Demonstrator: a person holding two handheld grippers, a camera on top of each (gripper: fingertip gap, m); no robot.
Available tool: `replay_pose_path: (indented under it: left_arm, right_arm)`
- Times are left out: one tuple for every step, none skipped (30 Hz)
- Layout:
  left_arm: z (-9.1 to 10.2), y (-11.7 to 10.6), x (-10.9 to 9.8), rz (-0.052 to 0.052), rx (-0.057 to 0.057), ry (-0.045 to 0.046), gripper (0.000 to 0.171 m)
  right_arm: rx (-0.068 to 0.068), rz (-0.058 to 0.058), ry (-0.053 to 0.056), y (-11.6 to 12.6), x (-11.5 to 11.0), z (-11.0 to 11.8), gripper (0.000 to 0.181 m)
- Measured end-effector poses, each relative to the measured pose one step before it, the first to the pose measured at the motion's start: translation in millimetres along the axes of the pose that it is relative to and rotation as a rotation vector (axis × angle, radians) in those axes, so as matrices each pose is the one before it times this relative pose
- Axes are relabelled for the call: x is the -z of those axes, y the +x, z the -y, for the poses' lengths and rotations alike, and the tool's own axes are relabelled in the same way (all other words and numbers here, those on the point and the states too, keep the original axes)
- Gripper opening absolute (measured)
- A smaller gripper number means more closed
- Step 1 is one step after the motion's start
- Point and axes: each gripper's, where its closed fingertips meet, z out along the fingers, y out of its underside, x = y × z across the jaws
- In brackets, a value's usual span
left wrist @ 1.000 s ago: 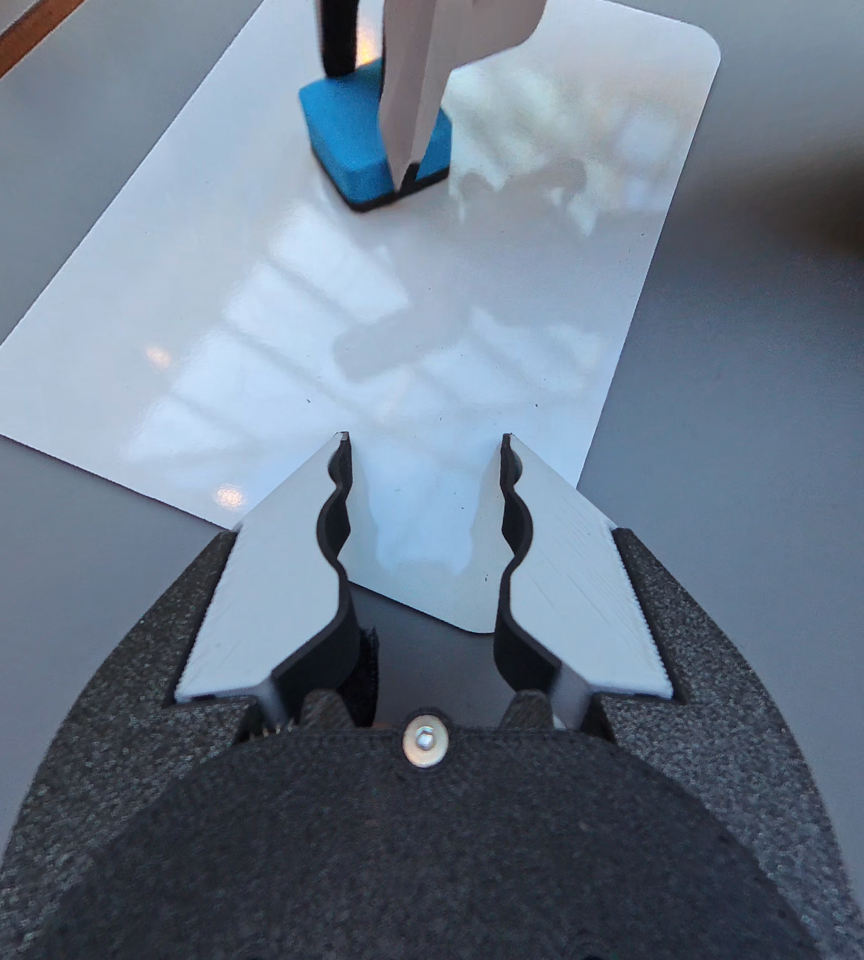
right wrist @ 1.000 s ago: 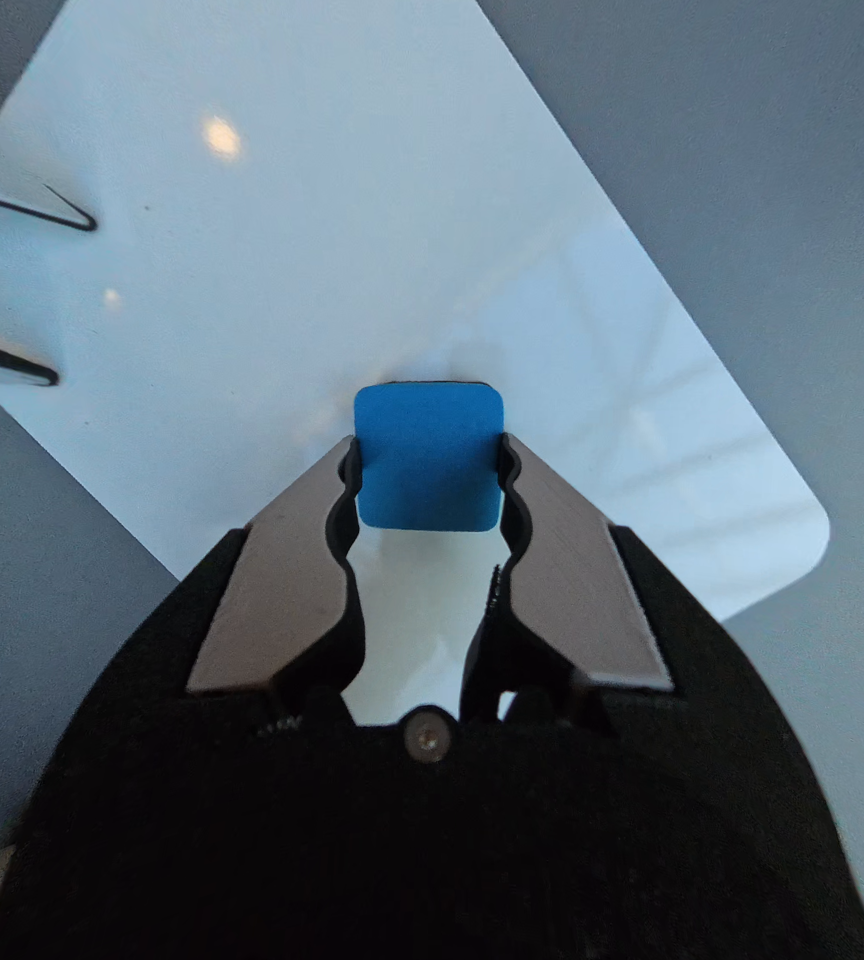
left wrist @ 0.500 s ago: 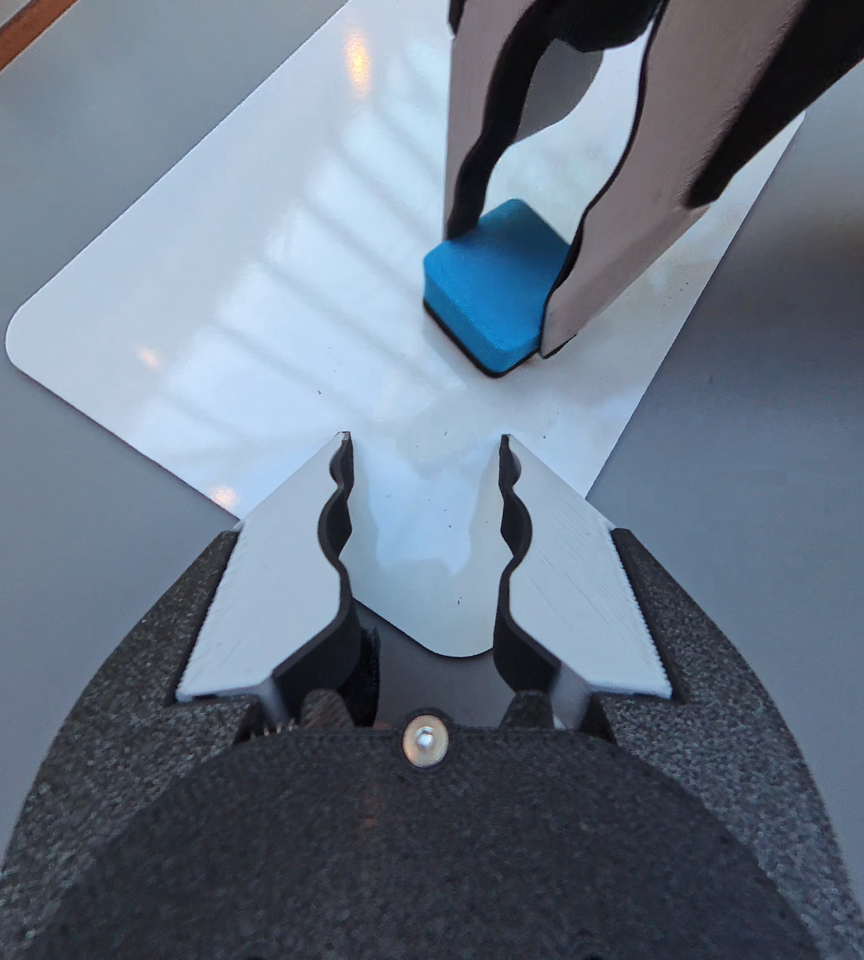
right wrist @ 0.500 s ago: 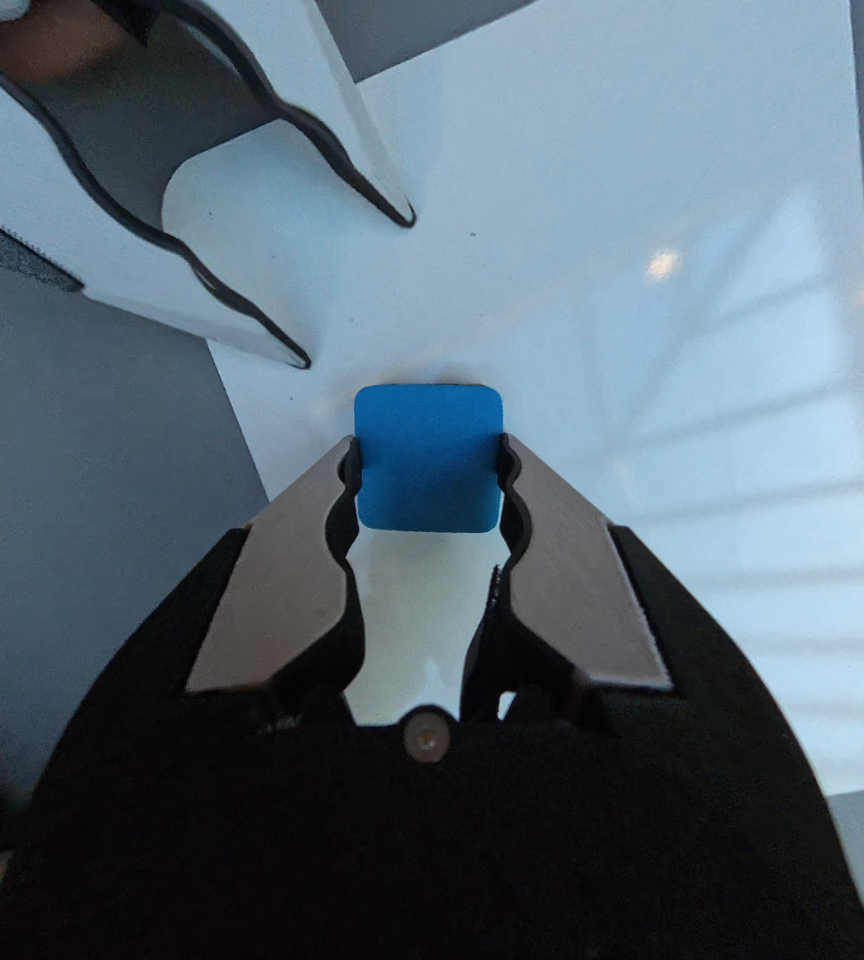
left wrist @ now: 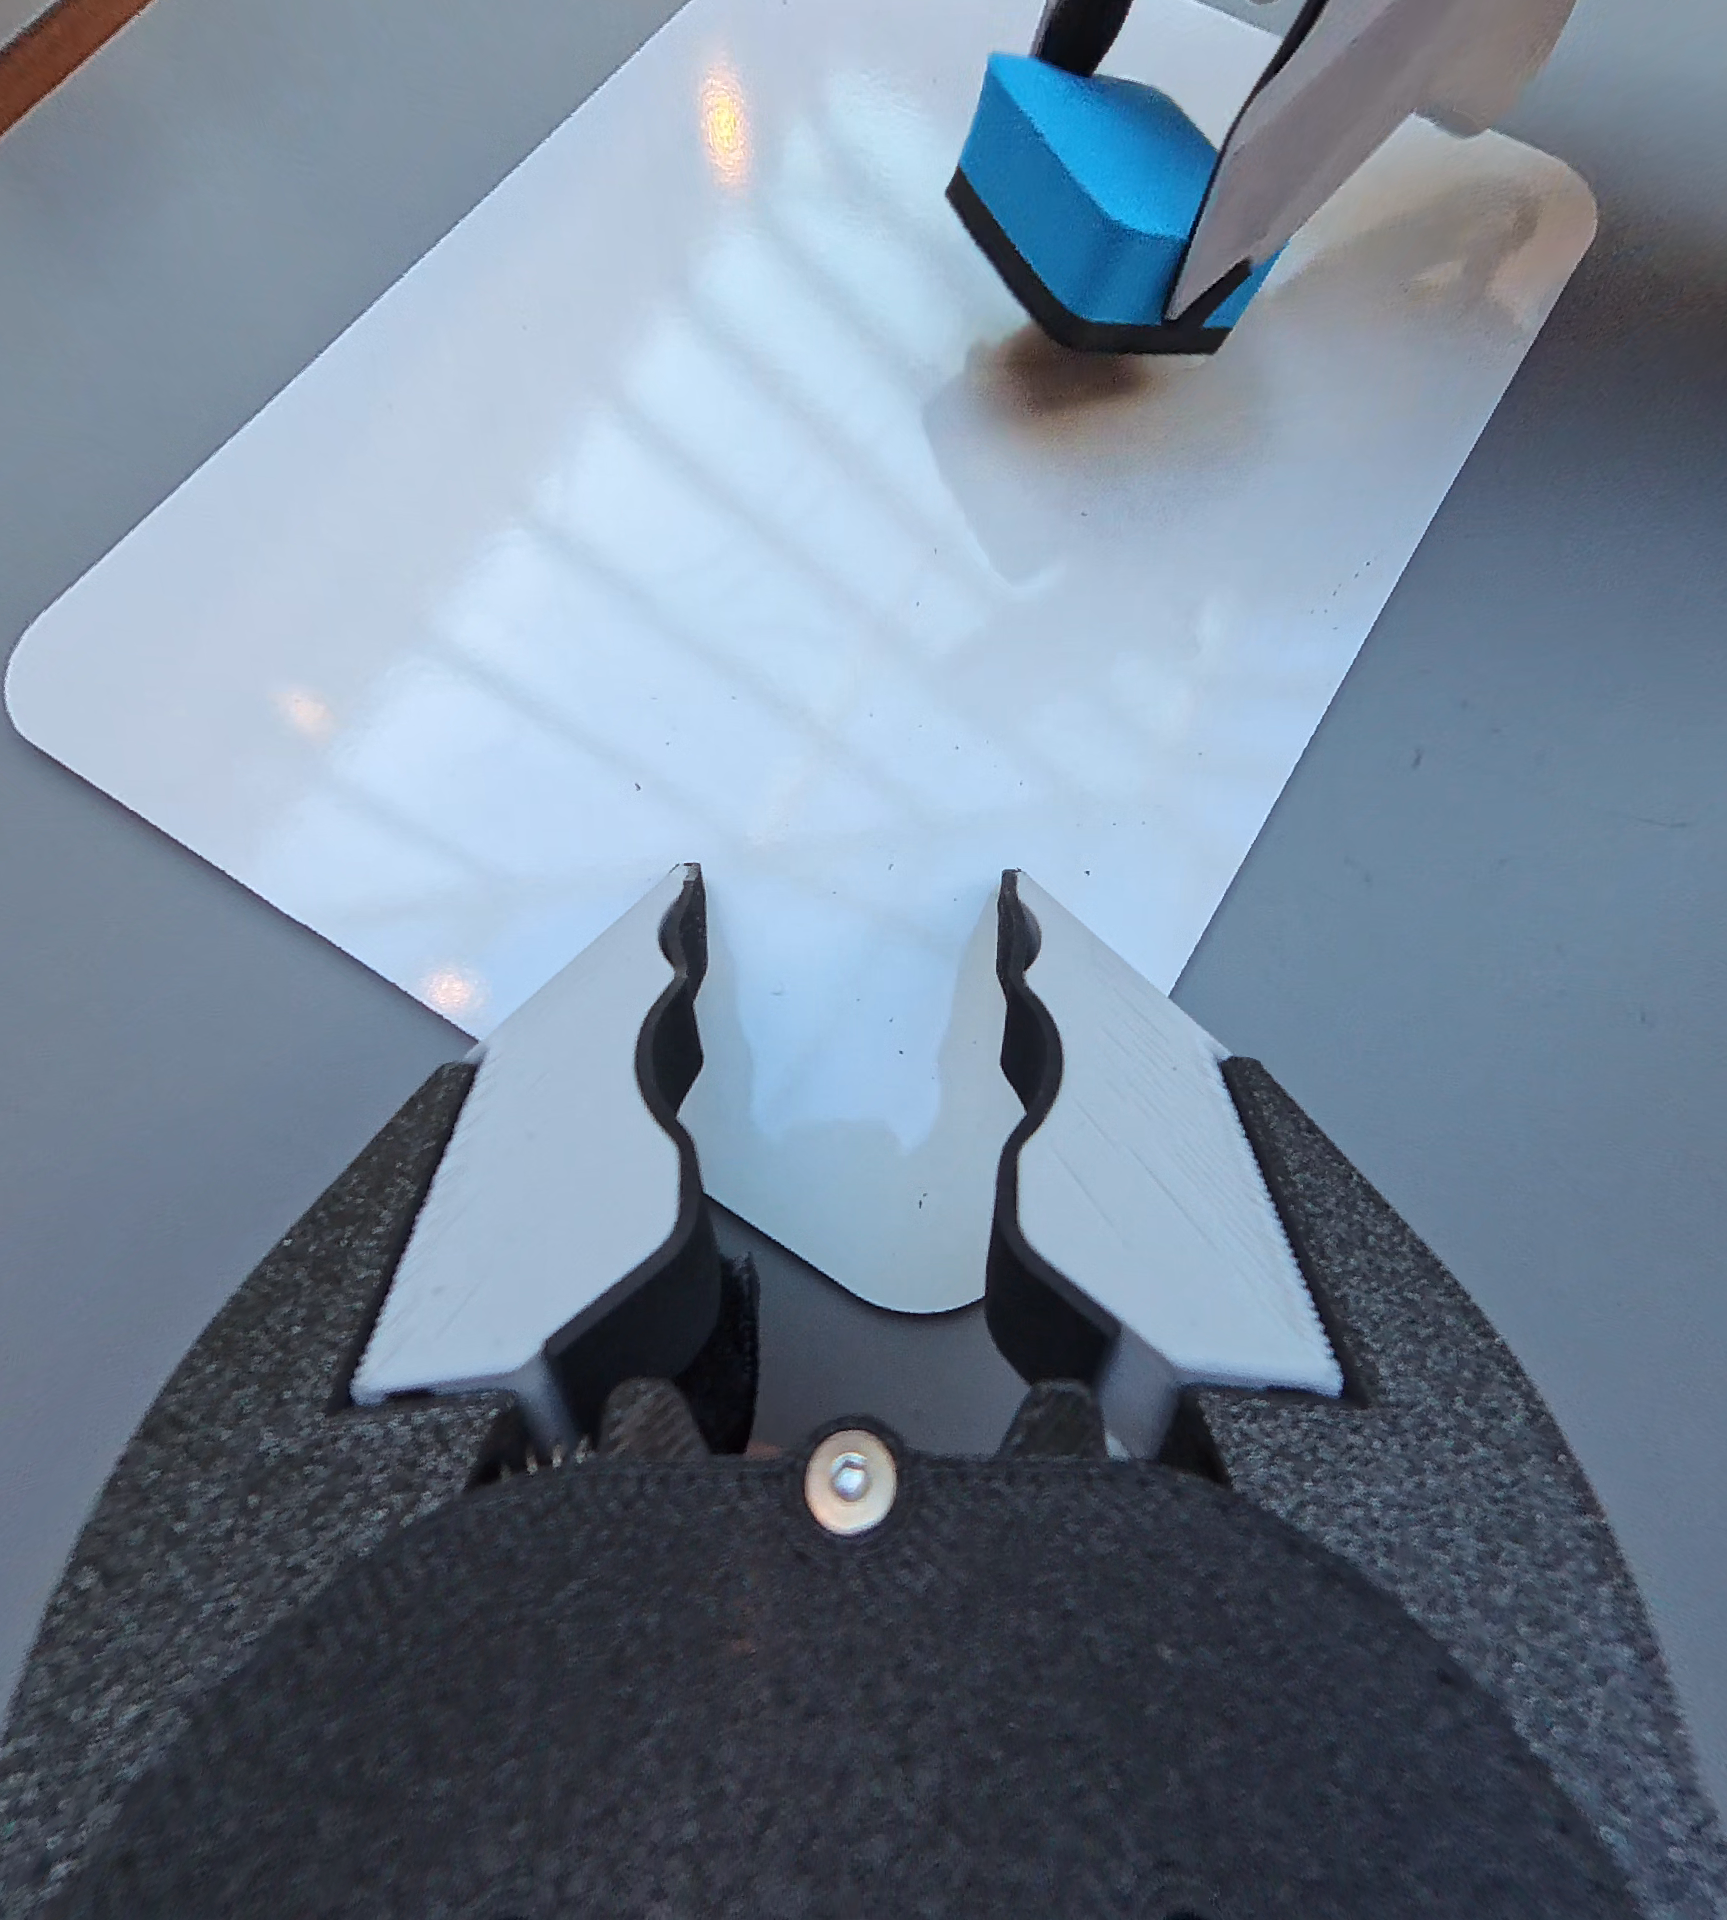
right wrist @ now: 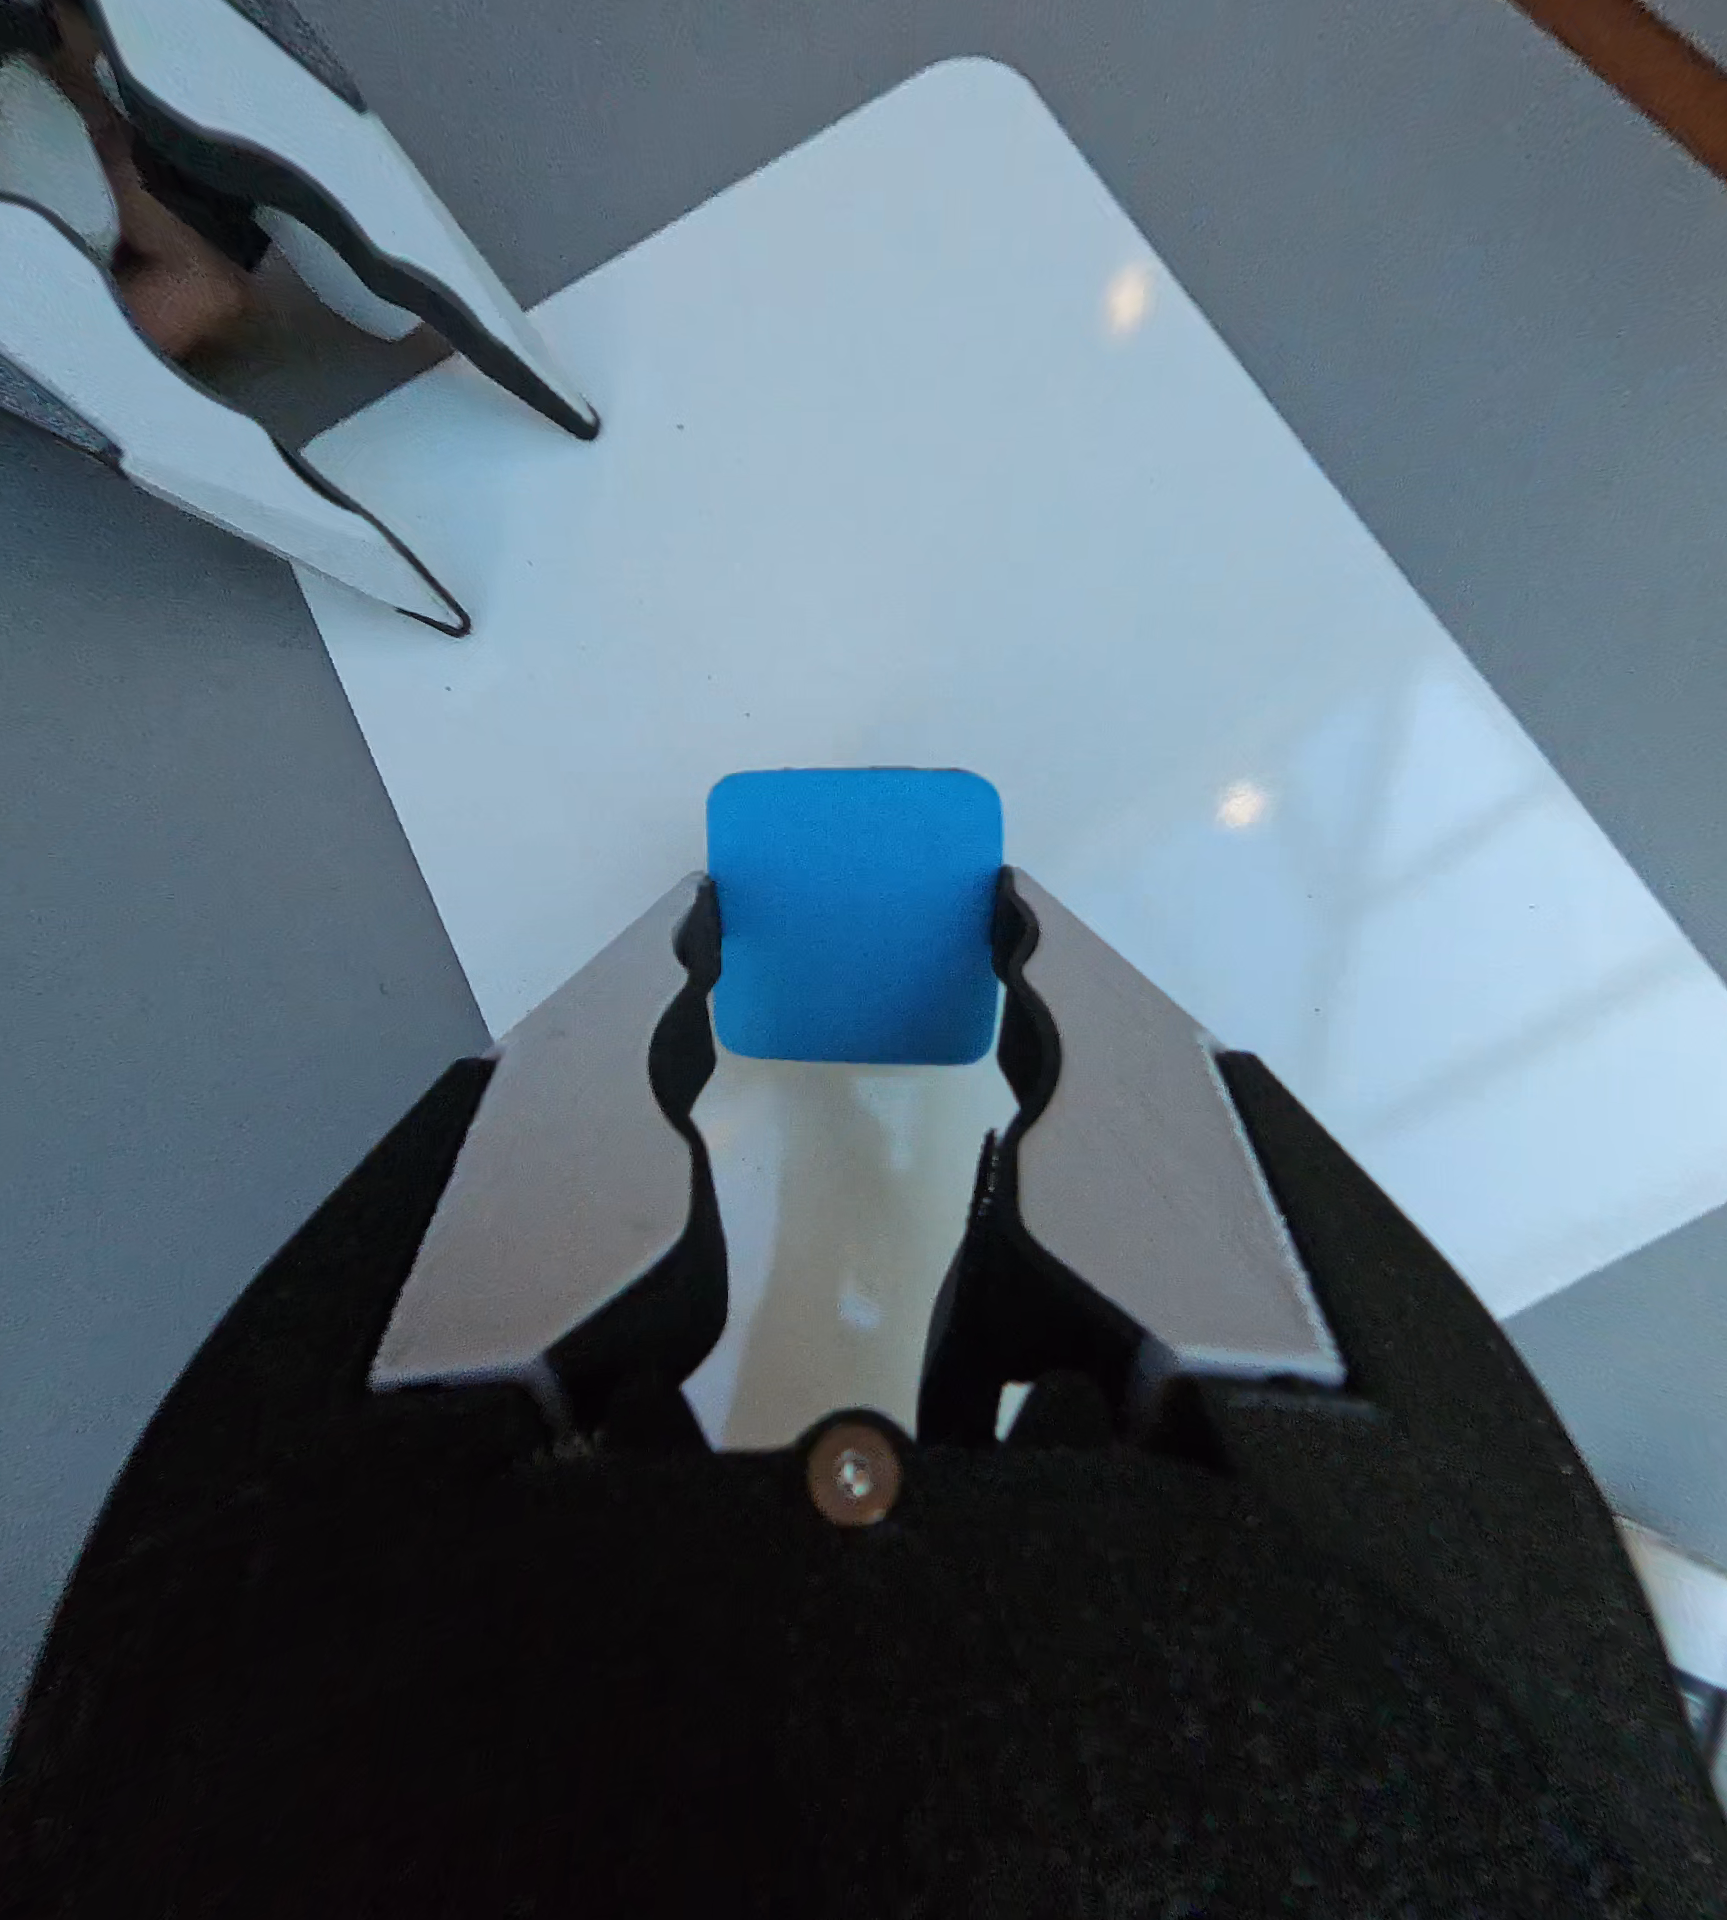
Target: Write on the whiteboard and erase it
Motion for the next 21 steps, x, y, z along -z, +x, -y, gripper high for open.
replay_pose_path:
  left_arm:
    - [0.07,0.01,0.06,0.0007,0.0001,-0.00014,0.057]
    - [-0.09,0.1,0.06,0.0011,0.0005,-0.00039,0.057]
    - [-0.09,0.03,0.07,0.0013,0.0012,-0.0003,0.057]
    - [-0.05,0.06,0.04,0.0014,0.0007,-0.00011,0.057]
    - [0.03,0.06,0.1,0.0011,-0.0002,-0.00001,0.057]
    - [-0.11,0.13,0.12,0.0004,0.0006,0.00007,0.057]
    - [-0.12,0.13,0.13,0.0007,0.0011,0.0,0.057]
    - [-0.17,0.27,0.17,0.0007,0.0002,-0.00014,0.057]
    - [-0.33,0.41,0.49,-0.0011,0.0004,-0.00015,0.057]
    - [-0.67,0.62,0.79,-0.0034,0.0014,0.00057,0.057]
    - [-1.2,0.92,1.6,-0.005,0.0046,0.00135,0.057]
    - [-1.37,0.82,1.59,-0.0013,0.0074,0.00089,0.057]
    - [-1.18,0.8,1.35,0.0046,0.0002,-0.00046,0.057]
    - [-0.81,1.17,0.67,0.006,-0.0091,-0.00138,0.057]
    - [-0.35,1.05,0.26,0.0035,-0.0038,-0.00087,0.057]
    - [0.0,0.22,-0.02,0.0018,0.0039,-0.00019,0.057]
    - [0.2,0.07,-0.19,-0.0006,0.0036,0.00017,0.057]
    - [0.12,0.15,-0.15,-0.0005,0.0003,-0.00015,0.057]
    - [0.04,0.2,-0.05,0.0003,-0.0006,0.00003,0.057]
    - [0.01,0.08,0.01,0.0008,-0.0004,0.00034,0.057]
    - [-0.04,0.03,0.09,0.0004,-0.0007,0.00054,0.057]
  right_arm:
    - [0.008,-0.0222,0.0674,-0.67,4.01,4.21,0.053]
    - [-0.0058,-0.0403,0.0615,3.69,5.83,3.89,0.053]
    - [-0.022,-0.009,0.0577,0.62,6.45,3.88,0.053]
    - [-0.0308,0.0155,0.0635,-1.99,6.69,5.39,0.053]
    - [-0.0347,0.0097,0.0768,-0.81,6.68,6.83,0.053]
    - [-0.038,0.0125,0.0589,-1.03,5.32,4.43,0.053]
    - [-0.0201,-0.0267,0.0243,4.16,4.51,0.97,0.053]
    - [0.018,-0.0627,0.0032,8.32,4.2,-0.33,0.053]
    - [0.0414,-0.0821,-0.0011,11.02,3.78,-0.16,0.053]
    - [0.0372,-0.0847,-0.0068,12.01,2.36,-0.48,0.053]
    - [0.0255,-0.062,-0.0166,9.24,0.95,-1.26,0.053]
    - [0.0165,-0.0411,-0.0025,5.4,0.27,0.14,0.053]
    - [-0.0017,-0.0162,0.0121,1.08,0.41,1.96,0.053]
    - [-0.015,0.0052,0.0274,-2.55,0.61,4.42,0.053]
    - [-0.0167,0.0134,0.0341,-4.28,0.61,5.82,0.053]
    - [-0.0105,0.0044,0.0335,-3.7,0.16,5.59,0.053]
    - [0.0041,0.0056,0.0248,-4.41,-0.57,4.07,0.053]
    - [0.0196,0.0029,0.0113,-4.32,-1.36,1.99,0.053]
    - [0.0285,-0.0115,-0.0006,-2.56,-1.66,0.05,0.053]
    - [0.0311,-0.0174,-0.0066,-1.74,-1.76,-0.91,0.053]
    - [0.0308,-0.0088,-0.0072,-2.94,-1.83,-1.06,0.053]
